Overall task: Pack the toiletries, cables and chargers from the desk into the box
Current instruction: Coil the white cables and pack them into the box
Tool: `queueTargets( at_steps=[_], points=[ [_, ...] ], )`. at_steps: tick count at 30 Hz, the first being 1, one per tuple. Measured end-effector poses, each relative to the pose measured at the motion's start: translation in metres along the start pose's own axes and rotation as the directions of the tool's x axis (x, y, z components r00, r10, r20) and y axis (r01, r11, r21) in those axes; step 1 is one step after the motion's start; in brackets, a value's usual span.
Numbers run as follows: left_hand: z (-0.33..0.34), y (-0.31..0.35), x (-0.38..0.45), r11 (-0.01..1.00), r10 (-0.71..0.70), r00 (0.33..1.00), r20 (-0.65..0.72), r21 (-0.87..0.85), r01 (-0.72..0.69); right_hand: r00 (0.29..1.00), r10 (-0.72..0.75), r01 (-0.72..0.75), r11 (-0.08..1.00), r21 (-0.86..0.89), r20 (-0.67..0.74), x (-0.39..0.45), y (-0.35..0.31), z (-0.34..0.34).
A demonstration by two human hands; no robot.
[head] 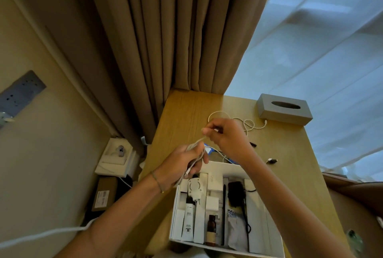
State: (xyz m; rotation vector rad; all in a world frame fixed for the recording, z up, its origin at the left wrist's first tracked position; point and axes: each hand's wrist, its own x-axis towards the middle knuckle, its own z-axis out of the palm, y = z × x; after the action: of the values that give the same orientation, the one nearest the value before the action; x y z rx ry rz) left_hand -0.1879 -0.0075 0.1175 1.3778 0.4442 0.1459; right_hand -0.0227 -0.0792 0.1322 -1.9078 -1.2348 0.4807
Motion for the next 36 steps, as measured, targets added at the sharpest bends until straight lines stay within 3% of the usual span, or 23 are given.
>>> queueTargets(
  at_steps=[5,10,15,20,22,24,25,28,30,33,36],
  points=[
    [-0.002,-0.029,0.003,0.986,-0.142,0.936,-0.321,-0.132,0.105,0.981,0.137,-0.122,0.986,0.111,-0.137,-0.034,0.017,0.049],
    [0.011,-0.062,0.008,0.938,-0.270,0.853,-0.446,-0.321,0.129,0.953,0.228,-0.210,0.972,0.106,-0.200,-0.064,0.023,0.080],
    [0.034,-0.092,0.006,0.925,-0.325,0.850,-0.414,-0.325,0.196,0.948,0.291,-0.292,0.956,0.013,-0.128,-0.108,0.027,0.094],
    [0.057,-0.118,0.000,0.887,-0.353,0.910,-0.217,-0.387,0.252,0.861,0.473,-0.507,0.780,0.368,0.186,-0.148,0.036,0.094],
    [0.063,-0.124,0.000,0.845,-0.403,0.906,-0.131,-0.433,0.313,0.855,0.478,-0.518,0.800,0.303,0.202,-0.154,0.048,0.091],
    [0.068,-0.127,0.003,0.797,-0.464,0.882,-0.080,-0.474,0.376,0.869,0.468,-0.484,0.871,0.081,0.161,-0.159,0.059,0.092],
    [0.070,-0.128,0.004,0.794,-0.482,0.874,-0.059,-0.452,0.407,0.879,0.464,-0.466,0.885,-0.007,0.112,-0.161,0.063,0.093],
    [0.072,-0.130,0.007,0.838,-0.510,0.859,0.027,-0.209,0.504,0.883,0.470,-0.470,0.881,-0.057,-0.014,-0.168,0.071,0.091],
    [0.064,-0.129,0.009,0.851,-0.523,0.846,0.107,0.010,0.525,0.848,0.530,-0.529,0.848,-0.040,0.017,-0.171,0.083,0.080],
    [0.047,-0.135,0.010,0.873,-0.409,0.911,0.061,0.315,0.371,0.715,0.691,-0.699,0.710,0.088,0.107,-0.176,0.102,0.059],
    [0.033,-0.143,0.007,0.832,-0.260,0.964,-0.061,0.492,0.256,0.576,0.811,-0.817,0.567,0.099,0.107,-0.180,0.122,0.054]
  ],
)
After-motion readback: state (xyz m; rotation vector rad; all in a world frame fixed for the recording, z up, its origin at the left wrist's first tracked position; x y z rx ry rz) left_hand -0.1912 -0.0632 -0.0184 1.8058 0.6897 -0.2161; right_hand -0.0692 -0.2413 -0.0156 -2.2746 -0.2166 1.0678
